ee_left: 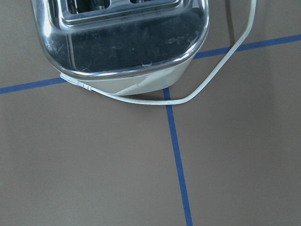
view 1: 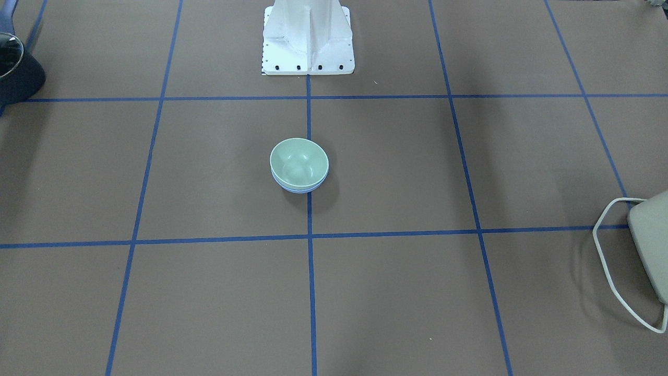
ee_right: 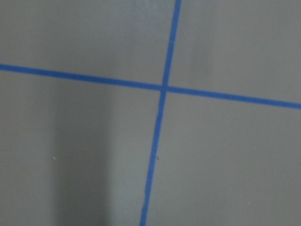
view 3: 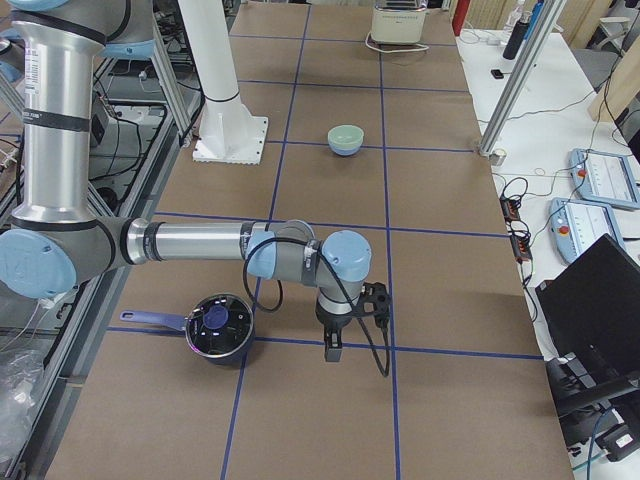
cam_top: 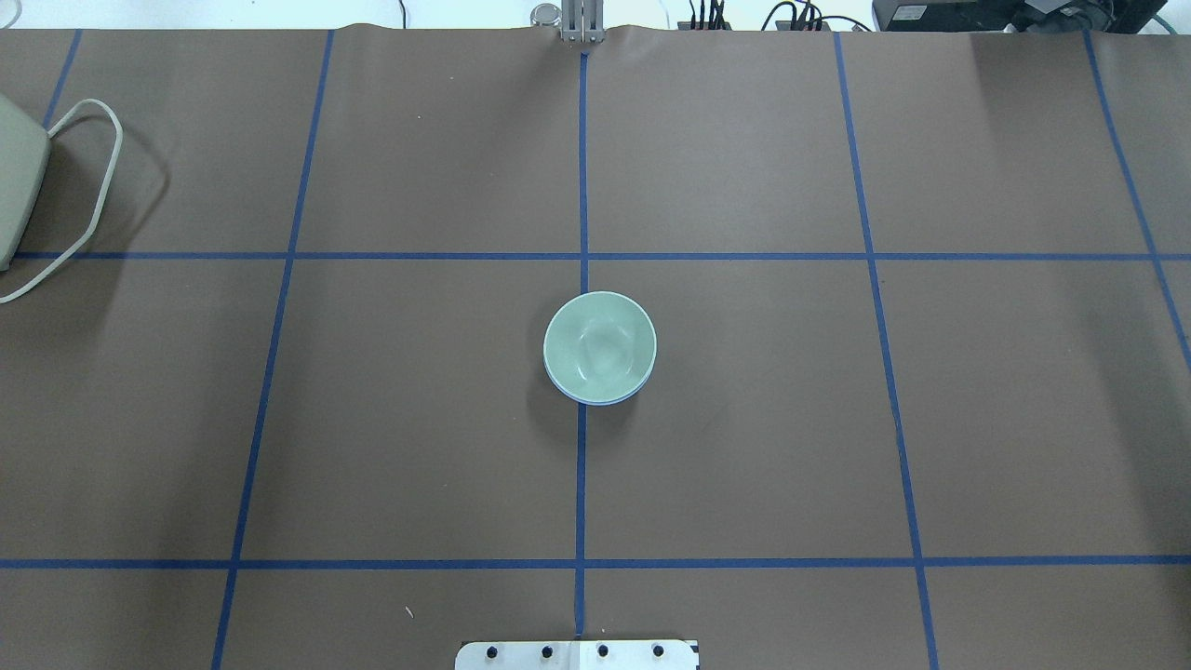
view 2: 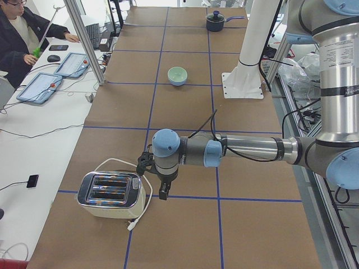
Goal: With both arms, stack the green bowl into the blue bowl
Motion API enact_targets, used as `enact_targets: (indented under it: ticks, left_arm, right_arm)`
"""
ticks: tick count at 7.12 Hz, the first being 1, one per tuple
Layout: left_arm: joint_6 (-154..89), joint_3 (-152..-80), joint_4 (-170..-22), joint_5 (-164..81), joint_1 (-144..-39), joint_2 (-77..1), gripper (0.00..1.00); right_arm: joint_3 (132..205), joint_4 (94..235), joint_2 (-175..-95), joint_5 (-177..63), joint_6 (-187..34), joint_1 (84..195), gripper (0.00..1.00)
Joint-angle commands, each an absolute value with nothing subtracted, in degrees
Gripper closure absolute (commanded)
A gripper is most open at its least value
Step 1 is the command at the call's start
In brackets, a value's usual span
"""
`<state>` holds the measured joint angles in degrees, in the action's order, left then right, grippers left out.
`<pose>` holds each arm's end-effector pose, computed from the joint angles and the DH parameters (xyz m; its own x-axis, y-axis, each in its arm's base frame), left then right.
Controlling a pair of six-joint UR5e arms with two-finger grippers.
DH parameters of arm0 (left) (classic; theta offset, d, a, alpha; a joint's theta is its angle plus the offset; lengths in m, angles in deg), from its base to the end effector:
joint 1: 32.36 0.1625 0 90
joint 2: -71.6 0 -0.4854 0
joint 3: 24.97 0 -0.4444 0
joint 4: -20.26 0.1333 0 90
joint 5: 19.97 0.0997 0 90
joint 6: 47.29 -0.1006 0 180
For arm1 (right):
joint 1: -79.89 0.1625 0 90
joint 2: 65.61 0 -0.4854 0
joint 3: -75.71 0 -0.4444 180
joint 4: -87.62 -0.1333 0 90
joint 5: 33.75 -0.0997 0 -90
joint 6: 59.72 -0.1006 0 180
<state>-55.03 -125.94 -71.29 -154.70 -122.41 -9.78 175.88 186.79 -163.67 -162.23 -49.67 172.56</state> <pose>-0.0629 -0.4755 0.6887 0.7041 0.1812 -0.6866 -0.0948 0.9822 0.1620 0.0923 -0.4615 0.7172 0.7745 -0.0619 0.6295 0.0903 0.9958 -0.0133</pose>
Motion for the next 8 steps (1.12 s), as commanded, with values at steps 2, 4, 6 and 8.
enact_targets:
  ticks: [2, 4, 6, 8]
  left_arm:
    - [-54.93, -126.47, -74.75, -155.24, -123.06, -7.59, 0.02]
    - [-55.02, -127.11, -74.57, -154.54, -123.06, -7.58, 0.02]
    - [-55.02, -127.97, -74.75, -154.53, -123.06, -5.41, 0.02]
    - [-55.02, -127.80, -74.66, -154.44, -123.15, -5.21, 0.02]
  right_arm:
    - [175.65, 186.67, -165.01, -160.93, -49.52, 173.32, 0.00]
    - [175.56, 186.58, -165.01, -161.01, -49.44, 173.23, 0.00]
    - [175.56, 186.49, -165.10, -161.01, -49.35, 173.23, 0.00]
    - [175.47, 185.79, -165.28, -161.01, -49.35, 173.23, 0.00]
